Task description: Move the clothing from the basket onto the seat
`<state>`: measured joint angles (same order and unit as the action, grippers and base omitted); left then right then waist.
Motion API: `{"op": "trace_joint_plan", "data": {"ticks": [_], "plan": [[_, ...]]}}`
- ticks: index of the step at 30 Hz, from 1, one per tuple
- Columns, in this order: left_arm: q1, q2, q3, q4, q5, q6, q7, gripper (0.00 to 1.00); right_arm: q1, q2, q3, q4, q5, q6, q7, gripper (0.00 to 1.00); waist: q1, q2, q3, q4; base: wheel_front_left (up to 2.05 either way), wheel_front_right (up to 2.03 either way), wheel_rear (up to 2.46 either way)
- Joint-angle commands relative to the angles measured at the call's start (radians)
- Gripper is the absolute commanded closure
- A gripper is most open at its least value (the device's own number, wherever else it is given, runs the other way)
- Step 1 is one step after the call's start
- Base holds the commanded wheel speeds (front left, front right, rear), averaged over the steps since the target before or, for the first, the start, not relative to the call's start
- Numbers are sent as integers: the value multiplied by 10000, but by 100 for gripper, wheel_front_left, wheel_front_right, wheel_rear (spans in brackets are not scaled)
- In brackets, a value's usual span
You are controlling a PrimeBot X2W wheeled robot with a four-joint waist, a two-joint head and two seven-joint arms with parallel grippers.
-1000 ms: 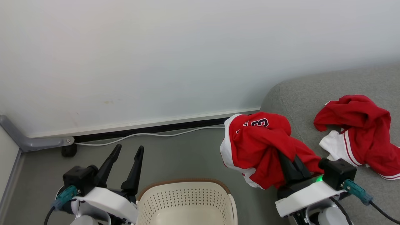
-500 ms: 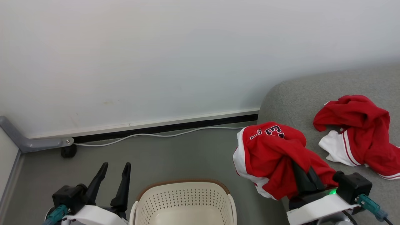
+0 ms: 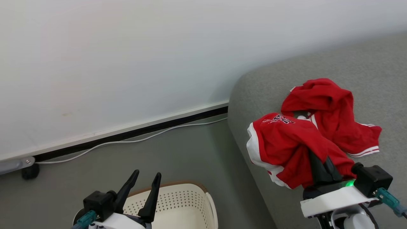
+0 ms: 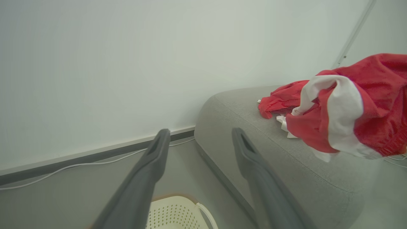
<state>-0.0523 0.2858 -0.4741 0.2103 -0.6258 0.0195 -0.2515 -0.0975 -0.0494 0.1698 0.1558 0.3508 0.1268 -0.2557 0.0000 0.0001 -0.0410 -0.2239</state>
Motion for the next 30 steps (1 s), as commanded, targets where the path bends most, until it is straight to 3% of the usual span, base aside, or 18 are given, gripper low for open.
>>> {"op": "trace_joint_plan", "data": {"ticks": [1, 13, 19, 30], "plan": [[-719, 55, 224, -156, 87, -97, -102, 0, -484, -9, 97, -328, -163, 39, -61, 100, 0, -1, 192, -667, 0, 0, 0], [-648, -201, -621, -563, 582, -175, -33, 0, -604, -9, -471, -338, -234, 39, -61, 100, 0, -1, 412, -2671, 0, 0, 0], [-761, -300, -975, -750, 730, -241, 166, 0, -622, -9, -819, -377, -209, 39, -61, 100, 0, -1, 597, -2982, 0, 0, 0], [-1065, -413, -1283, -721, 924, -233, 261, 0, -1210, -9, -1411, -151, 117, 39, -61, 100, 0, -1, 988, -2904, 0, 0, 0]]}}
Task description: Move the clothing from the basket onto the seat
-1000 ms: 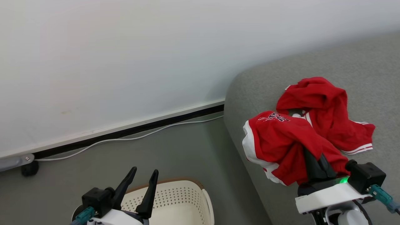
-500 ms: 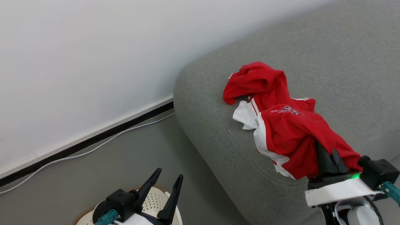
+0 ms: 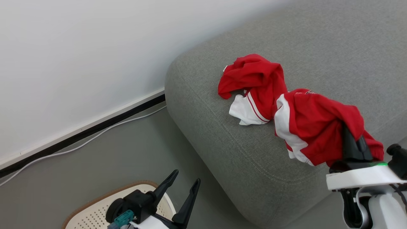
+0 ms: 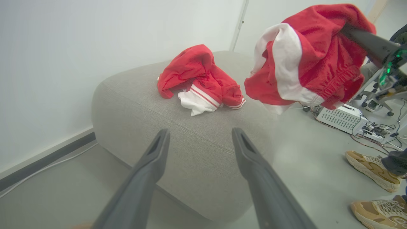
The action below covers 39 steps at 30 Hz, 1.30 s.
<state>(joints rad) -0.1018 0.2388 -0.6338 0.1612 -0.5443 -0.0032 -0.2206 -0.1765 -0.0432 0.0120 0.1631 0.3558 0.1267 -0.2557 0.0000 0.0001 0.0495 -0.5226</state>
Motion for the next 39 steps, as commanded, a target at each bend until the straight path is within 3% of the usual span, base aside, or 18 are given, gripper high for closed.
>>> {"op": "trace_joint_plan", "data": {"ticks": [1, 8, 19, 26, 39], "plan": [[-617, 55, 270, -237, 144, -17, -23, 0, -556, -70, 61, -184, 101, 40, -61, 100, 0, -1, 184, 155, 0, 0, 0], [-1160, 113, -6, -329, 441, -85, 326, 0, -1943, -70, -747, 231, 236, 40, -61, 100, 0, -1, 1277, 688, 0, 0, 0], [-2352, 434, -130, -446, 888, -266, 809, 0, -4820, -81, -2476, 1919, 405, 40, -61, 100, 0, -1, 3293, 1520, 0, 0, 0], [-2931, 535, -165, -493, 1073, -311, 990, 0, -6219, -574, -3292, 3415, 374, 40, -61, 100, 0, -1, 4262, 1836, 0, 0, 0], [-3580, 763, -290, -668, 1326, -364, 1334, 0, -7906, -1309, -3053, 6896, 525, 40, -61, 100, 0, -1, 5369, 2078, 0, 0, 0]]}}
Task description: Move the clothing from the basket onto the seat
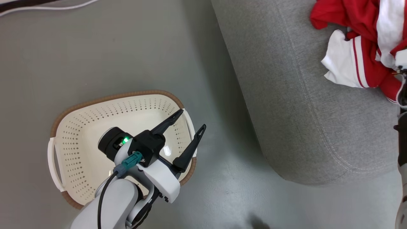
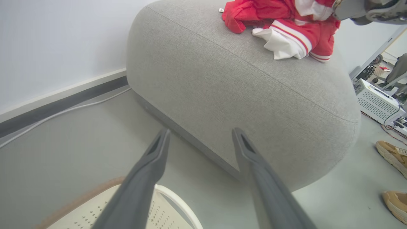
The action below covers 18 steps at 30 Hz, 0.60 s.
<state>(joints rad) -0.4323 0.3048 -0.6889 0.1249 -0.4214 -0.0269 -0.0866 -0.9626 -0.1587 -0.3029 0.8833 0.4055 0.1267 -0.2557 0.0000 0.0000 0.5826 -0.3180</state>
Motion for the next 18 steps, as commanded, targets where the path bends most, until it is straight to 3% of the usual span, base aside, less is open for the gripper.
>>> {"op": "trace_joint_plan", "data": {"ticks": [1, 10, 12, 13, 18], "plan": [[-301, 110, 250, -311, 105, -125, 5, 0, -138, -173, 209, -55, 60, 40, -61, 100, 0, 0, 67, 41, 0, 0, 0], [-414, 137, 176, -317, 98, -115, 30, 0, -690, -181, 1332, 1614, 704, 40, -61, 98, 0, 0, 118, 101, 0, 0, 0], [-420, 144, 158, -298, 95, -113, 20, 0, -714, -228, 1489, 1665, 847, 40, -61, 57, 0, 0, 86, 101, 0, 0, 0], [-417, 146, 153, -281, 86, -111, 10, 0, -699, -253, 1527, 1640, 894, 40, -61, 0, 0, 0, 50, 97, 0, 0, 0], [-340, 113, 156, -100, -18, -101, -140, 0, -318, -326, 1601, 1445, 783, 40, -61, 0, 0, 0, -359, 69, 0, 0, 0]]}}
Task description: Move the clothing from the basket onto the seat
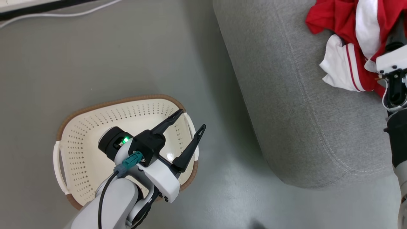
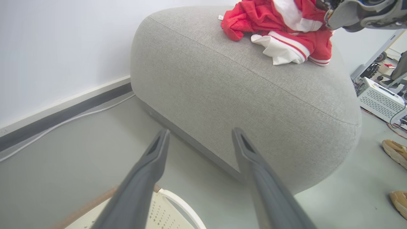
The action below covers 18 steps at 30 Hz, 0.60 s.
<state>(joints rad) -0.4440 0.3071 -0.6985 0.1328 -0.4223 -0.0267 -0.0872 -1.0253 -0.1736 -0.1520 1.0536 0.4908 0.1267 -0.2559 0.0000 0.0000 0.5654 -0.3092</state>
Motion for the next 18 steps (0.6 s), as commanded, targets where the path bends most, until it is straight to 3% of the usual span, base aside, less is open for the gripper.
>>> {"op": "trace_joint_plan", "data": {"ticks": [1, 18], "plan": [[-199, 78, 253, -123, -34, -105, -182, 0, 433, -184, 37, -320, -132, 40, -59, 0, 0, 0, -306, -26, 0, 0, 0], [903, -243, 105, 414, -566, -55, -1093, 0, 3409, 173, -642, -2107, -1712, 40, -59, 0, 0, 0, -3361, -218, 0, 0, 0]]}}
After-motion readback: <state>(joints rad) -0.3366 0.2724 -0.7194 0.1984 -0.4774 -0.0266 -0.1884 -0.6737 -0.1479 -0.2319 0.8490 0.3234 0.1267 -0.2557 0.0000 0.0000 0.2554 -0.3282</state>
